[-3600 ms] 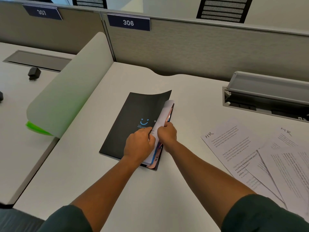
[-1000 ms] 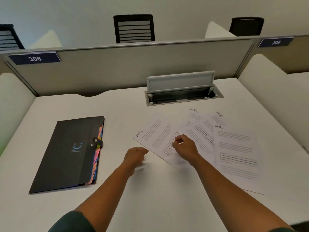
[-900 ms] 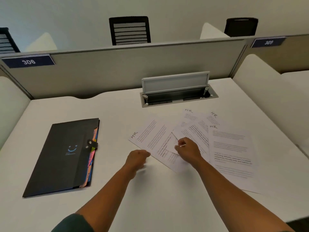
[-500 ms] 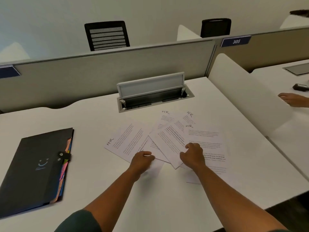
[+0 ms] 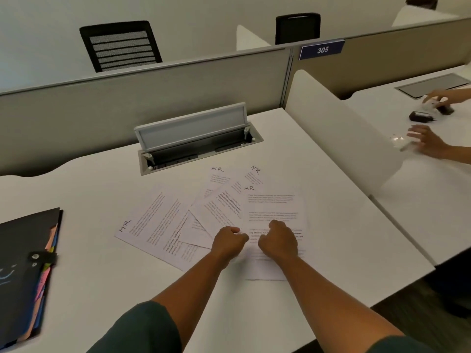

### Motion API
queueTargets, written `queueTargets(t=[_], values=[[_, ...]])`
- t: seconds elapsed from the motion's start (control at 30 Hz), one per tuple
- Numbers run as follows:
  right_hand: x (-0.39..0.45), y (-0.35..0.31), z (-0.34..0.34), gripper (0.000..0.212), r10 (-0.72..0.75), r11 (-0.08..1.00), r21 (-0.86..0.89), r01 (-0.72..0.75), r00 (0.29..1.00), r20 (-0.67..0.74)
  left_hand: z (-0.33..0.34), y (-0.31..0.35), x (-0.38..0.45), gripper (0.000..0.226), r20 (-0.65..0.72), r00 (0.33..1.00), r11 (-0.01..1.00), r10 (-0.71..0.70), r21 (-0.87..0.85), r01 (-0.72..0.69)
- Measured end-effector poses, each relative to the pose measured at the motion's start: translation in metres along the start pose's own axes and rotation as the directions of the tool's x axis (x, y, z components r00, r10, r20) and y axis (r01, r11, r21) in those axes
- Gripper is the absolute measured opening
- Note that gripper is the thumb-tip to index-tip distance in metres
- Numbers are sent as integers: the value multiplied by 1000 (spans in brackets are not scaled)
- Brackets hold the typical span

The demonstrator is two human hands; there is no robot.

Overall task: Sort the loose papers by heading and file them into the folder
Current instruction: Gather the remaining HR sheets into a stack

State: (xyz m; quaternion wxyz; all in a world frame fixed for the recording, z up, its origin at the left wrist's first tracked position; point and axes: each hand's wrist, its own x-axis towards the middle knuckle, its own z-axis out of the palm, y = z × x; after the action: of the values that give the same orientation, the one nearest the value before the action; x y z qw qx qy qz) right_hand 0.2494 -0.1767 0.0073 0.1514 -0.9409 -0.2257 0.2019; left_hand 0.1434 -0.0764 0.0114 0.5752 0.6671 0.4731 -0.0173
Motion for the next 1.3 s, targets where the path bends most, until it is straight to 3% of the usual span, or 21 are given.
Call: queueTargets(t=[0.2, 0.3, 0.4, 0.57, 0.7, 0.77, 0.9, 1.0, 1.13, 1.3], values=[[12, 6, -1, 37, -102, 981, 152, 119, 988, -117, 22, 9, 3, 19, -21, 994, 994, 106, 22, -106], [23, 8, -4, 37, -32, 965, 247, 83, 978, -205, 16, 8, 10, 15, -52, 994, 995, 92, -22, -93], [38, 10, -7, 52, 75, 963, 270, -6, 967, -245, 1, 6, 18, 19, -40, 997, 991, 72, -107, -76], [58, 9, -15, 78, 198, 910, 394, -128, 970, -142, -26, 6, 30, 23, -12, 999, 979, 37, -202, -39], [67, 10, -23, 56, 176, 680, 707, -195, 979, 101, -43, 8, 39, 21, -1, 1000, 979, 10, -203, -10], [70, 10, -24, 43, 155, 641, 742, -199, 980, 128, -48, 11, 43, 20, -14, 1000, 980, 2, -201, -5], [77, 12, -20, 18, 197, 636, 747, -192, 977, 83, -53, 14, 61, 23, -268, 962, 998, 50, -9, -55], [82, 18, -18, 20, 245, 647, 729, -225, 966, 81, -56, 15, 74, 27, -369, 924, 991, 96, 127, -52], [87, 26, -17, 26, 253, 674, 699, -237, 964, 82, -57, 16, 90, 49, -377, 890, 891, 258, 449, -69], [94, 31, -16, 29, 292, 671, 696, -257, 954, 71, -60, 20, 102, 75, -237, 948, 796, 211, 605, -26]])
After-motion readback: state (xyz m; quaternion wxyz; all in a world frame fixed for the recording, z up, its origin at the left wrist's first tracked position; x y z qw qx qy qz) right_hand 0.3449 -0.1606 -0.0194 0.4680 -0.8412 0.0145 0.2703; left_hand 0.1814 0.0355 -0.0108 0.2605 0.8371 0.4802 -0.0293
